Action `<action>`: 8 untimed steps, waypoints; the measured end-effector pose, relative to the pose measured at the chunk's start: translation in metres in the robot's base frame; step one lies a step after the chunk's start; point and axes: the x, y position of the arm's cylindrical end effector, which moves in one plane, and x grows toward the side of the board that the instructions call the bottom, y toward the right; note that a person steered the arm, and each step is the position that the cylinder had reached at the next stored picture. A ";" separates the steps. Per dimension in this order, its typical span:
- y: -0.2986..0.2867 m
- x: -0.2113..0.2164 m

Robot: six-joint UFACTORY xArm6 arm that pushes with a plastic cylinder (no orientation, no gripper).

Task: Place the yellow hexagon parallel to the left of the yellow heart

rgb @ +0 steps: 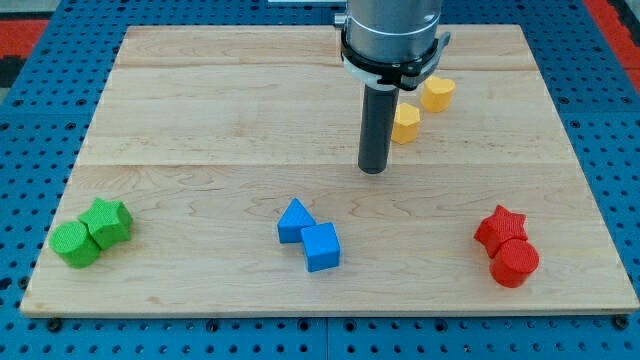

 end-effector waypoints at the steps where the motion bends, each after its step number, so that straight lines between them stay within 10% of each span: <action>1: 0.002 0.002; 8: 0.120 -0.014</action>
